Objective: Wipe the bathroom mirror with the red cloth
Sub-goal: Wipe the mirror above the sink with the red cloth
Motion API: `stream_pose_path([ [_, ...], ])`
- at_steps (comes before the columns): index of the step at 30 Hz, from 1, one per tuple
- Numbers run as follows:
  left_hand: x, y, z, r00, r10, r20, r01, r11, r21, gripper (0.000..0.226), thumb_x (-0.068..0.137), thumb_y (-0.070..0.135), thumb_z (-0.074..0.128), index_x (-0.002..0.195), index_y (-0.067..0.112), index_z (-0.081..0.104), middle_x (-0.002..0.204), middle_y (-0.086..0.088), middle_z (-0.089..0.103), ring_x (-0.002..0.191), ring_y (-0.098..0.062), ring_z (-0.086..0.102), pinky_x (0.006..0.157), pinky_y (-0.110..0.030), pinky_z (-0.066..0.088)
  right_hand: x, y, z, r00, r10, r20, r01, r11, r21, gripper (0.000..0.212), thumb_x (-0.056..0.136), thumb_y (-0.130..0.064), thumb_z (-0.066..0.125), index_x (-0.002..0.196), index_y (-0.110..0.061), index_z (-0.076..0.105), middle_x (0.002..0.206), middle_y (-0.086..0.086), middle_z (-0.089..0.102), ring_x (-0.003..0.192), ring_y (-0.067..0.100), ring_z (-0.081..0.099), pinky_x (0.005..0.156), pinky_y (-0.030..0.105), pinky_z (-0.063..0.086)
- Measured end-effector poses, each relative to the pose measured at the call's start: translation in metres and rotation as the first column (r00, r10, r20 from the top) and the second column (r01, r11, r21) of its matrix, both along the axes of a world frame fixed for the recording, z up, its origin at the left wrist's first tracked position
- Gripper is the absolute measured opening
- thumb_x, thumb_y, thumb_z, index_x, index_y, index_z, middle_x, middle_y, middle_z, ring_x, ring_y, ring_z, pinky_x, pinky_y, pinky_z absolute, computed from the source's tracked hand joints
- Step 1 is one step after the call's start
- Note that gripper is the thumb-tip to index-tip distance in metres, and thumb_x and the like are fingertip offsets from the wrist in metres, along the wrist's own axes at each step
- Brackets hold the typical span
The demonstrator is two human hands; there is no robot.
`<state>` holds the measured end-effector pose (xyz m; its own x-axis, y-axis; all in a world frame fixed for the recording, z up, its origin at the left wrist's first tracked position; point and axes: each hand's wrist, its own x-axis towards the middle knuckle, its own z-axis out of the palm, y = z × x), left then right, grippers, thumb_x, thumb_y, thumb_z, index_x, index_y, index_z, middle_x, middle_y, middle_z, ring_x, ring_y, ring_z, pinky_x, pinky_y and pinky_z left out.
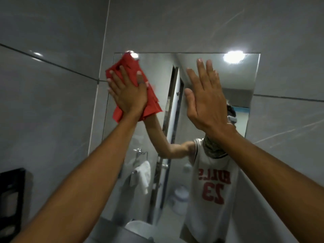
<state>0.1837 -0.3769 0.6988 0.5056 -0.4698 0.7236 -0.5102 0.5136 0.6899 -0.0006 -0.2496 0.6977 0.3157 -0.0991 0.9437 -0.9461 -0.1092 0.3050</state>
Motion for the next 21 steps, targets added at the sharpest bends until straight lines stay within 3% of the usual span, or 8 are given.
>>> stream_pose_path([
  [2, -0.021, 0.009, -0.029, 0.966, 0.036, 0.257, -0.002, 0.992, -0.128, 0.078, 0.105, 0.066, 0.025, 0.167, 0.025, 0.001, 0.175, -0.01, -0.009, 0.163, -0.032, -0.004, 0.131, -0.049, -0.009, -0.008, 0.002, -0.013, 1.0, -0.008, 0.026, 0.007, 1.0, 0.019, 0.062, 0.106, -0.038, 0.033, 0.163, -0.014, 0.027, 0.173, 0.014, 0.014, 0.161, 0.031, 0.007, 0.131, 0.046, 0.002],
  [6, 0.012, -0.009, -0.082, 0.638, 0.199, 0.744, 0.167, 0.907, -0.387, 0.076, 0.105, 0.066, 0.028, 0.167, 0.026, 0.01, 0.176, -0.011, 0.0, 0.163, -0.032, 0.001, 0.131, -0.059, 0.005, -0.024, 0.01, -0.037, 0.998, -0.055, 0.014, 0.054, 0.996, 0.065, 0.061, 0.107, -0.038, 0.033, 0.163, -0.015, 0.025, 0.173, 0.014, 0.012, 0.162, 0.031, 0.005, 0.132, 0.047, 0.002],
  [9, 0.031, -0.021, -0.111, 0.937, 0.06, 0.343, -0.009, 0.989, -0.148, 0.079, 0.103, 0.07, 0.018, 0.167, 0.024, 0.012, 0.176, -0.009, 0.005, 0.163, -0.031, 0.006, 0.131, -0.06, 0.008, -0.028, 0.017, -0.052, 0.998, -0.062, 0.006, 0.061, 0.994, 0.089, 0.061, 0.107, -0.038, 0.033, 0.163, -0.015, 0.026, 0.173, 0.013, 0.012, 0.162, 0.031, 0.005, 0.132, 0.047, 0.002],
  [11, 0.016, -0.013, -0.127, 0.998, 0.014, 0.063, -0.016, 1.0, 0.025, 0.088, 0.1, 0.077, 0.01, 0.167, 0.02, 0.008, 0.176, -0.01, 0.001, 0.163, -0.033, 0.004, 0.131, -0.06, 0.008, -0.023, 0.018, -0.062, 0.998, -0.061, 0.016, 0.059, 0.991, 0.124, 0.061, 0.106, -0.039, 0.032, 0.163, -0.016, 0.026, 0.173, 0.013, 0.011, 0.162, 0.03, 0.004, 0.132, 0.047, 0.002],
  [15, 0.035, -0.024, -0.184, 0.679, 0.114, 0.725, 0.154, 0.944, -0.293, 0.073, 0.106, 0.062, 0.027, 0.166, 0.031, -0.002, 0.176, -0.008, -0.003, 0.164, -0.03, 0.0, 0.132, -0.054, 0.001, -0.01, 0.018, -0.086, 0.998, -0.057, -0.036, 0.063, 0.981, 0.185, 0.064, 0.105, -0.041, 0.033, 0.163, -0.014, 0.027, 0.173, 0.014, 0.013, 0.162, 0.029, 0.005, 0.131, 0.045, 0.0],
  [17, 0.05, -0.028, -0.203, 0.838, 0.044, 0.544, 0.083, 0.975, -0.207, 0.07, 0.107, 0.059, 0.027, 0.167, 0.029, 0.007, 0.176, -0.009, 0.005, 0.164, -0.028, 0.003, 0.132, -0.055, 0.002, -0.006, 0.021, -0.1, 0.997, -0.054, -0.048, 0.062, 0.98, 0.191, 0.064, 0.105, -0.042, 0.031, 0.162, -0.014, 0.028, 0.173, 0.014, 0.013, 0.161, 0.03, 0.006, 0.132, 0.047, 0.002],
  [19, 0.039, -0.017, -0.215, 0.997, -0.022, 0.069, 0.018, 0.998, 0.052, 0.08, 0.104, 0.067, 0.02, 0.167, 0.019, 0.013, 0.176, -0.009, 0.006, 0.163, -0.028, 0.004, 0.131, -0.057, 0.005, -0.005, 0.023, -0.11, 0.998, -0.04, -0.053, 0.05, 0.981, 0.186, 0.064, 0.105, -0.042, 0.03, 0.162, -0.012, 0.028, 0.172, 0.016, 0.014, 0.161, 0.031, 0.008, 0.131, 0.049, 0.005],
  [21, 0.017, 0.0, -0.233, 0.998, -0.042, 0.054, 0.038, 0.996, 0.078, 0.085, 0.103, 0.071, 0.016, 0.167, 0.016, 0.006, 0.176, -0.008, 0.001, 0.163, -0.029, 0.002, 0.132, -0.056, 0.002, -0.005, 0.025, -0.119, 0.998, -0.024, -0.063, 0.036, 0.98, 0.195, 0.064, 0.105, -0.041, 0.029, 0.161, -0.011, 0.029, 0.172, 0.017, 0.015, 0.161, 0.033, 0.008, 0.131, 0.052, 0.008],
])
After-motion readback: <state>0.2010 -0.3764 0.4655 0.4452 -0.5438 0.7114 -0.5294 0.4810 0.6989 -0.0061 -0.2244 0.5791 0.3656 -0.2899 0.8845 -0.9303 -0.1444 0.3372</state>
